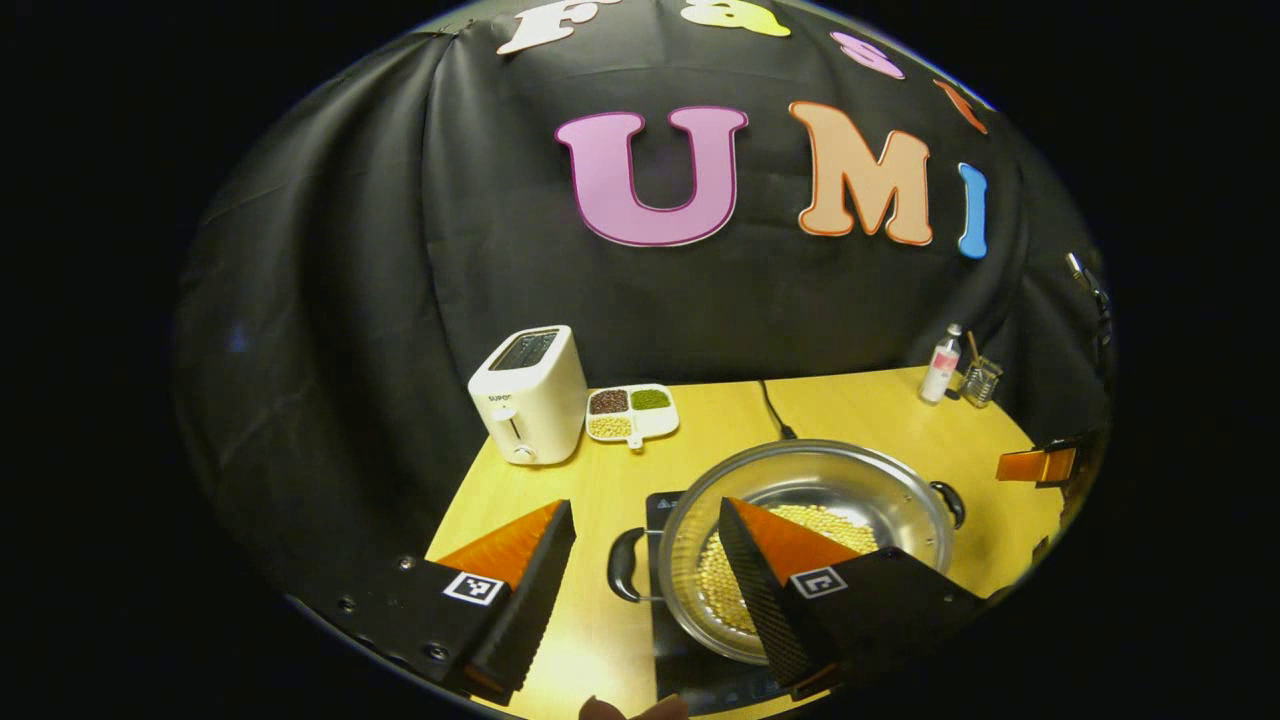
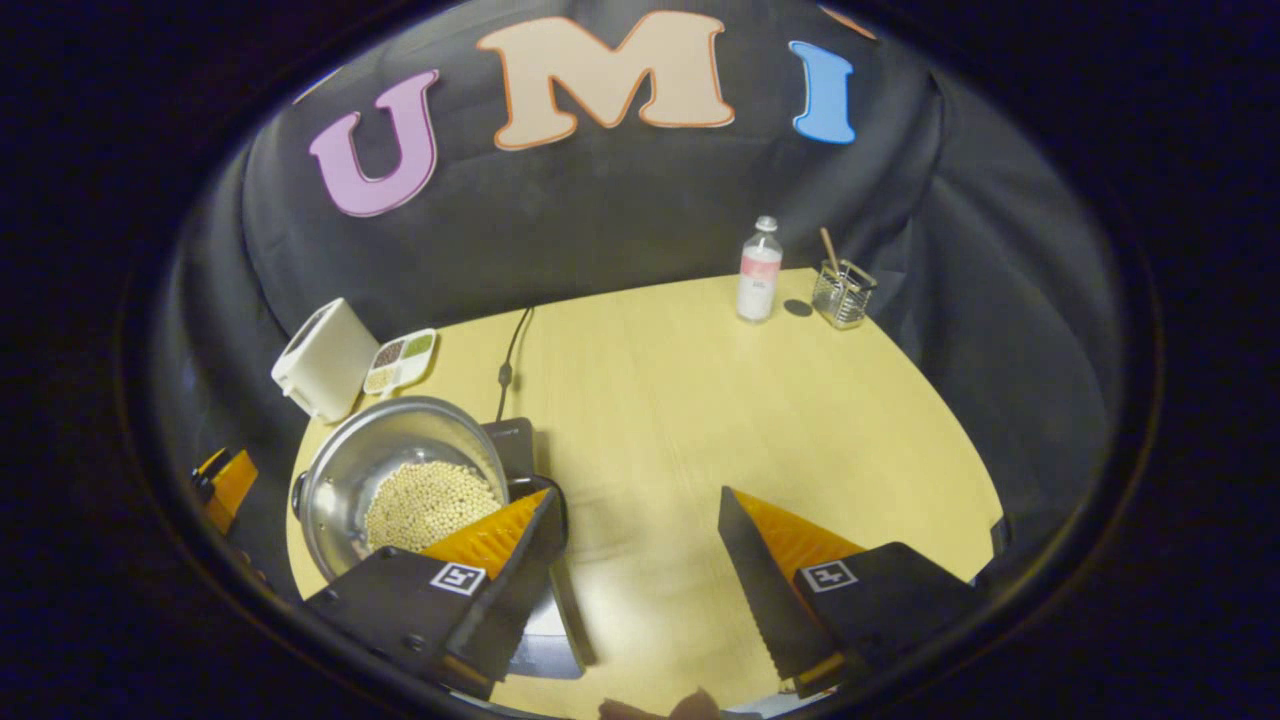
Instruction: First push the handle of the pot to place it horizontally, then grasp the pot with both hands and set it on the induction cooktop.
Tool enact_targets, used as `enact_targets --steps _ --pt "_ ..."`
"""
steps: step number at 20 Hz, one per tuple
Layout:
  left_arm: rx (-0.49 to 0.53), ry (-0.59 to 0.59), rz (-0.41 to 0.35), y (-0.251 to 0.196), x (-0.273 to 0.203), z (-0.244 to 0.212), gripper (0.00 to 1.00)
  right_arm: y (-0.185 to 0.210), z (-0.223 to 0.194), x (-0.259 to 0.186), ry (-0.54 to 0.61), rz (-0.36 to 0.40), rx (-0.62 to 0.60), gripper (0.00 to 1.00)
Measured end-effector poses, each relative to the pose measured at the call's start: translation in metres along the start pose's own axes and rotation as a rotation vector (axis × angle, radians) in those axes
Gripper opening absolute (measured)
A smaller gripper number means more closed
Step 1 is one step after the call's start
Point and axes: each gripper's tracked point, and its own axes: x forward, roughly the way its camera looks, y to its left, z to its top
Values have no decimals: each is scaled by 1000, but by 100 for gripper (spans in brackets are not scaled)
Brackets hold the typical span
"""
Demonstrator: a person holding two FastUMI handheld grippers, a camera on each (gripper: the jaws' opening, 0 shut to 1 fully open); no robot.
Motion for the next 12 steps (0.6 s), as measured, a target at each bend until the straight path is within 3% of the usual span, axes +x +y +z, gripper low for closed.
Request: enact_targets --steps 5,10,12 --pt "-74 -72 8 -43 -69 21 88 -30 27 -54 -149 93 -12 98" --pt "-185 -209 66 -99 -156 46 89 -87 39 -126 -289 209 -45 94" --pt "-184 -278 43 -138 -188 62 90 -109 49 -149 -367 236 -18 94"
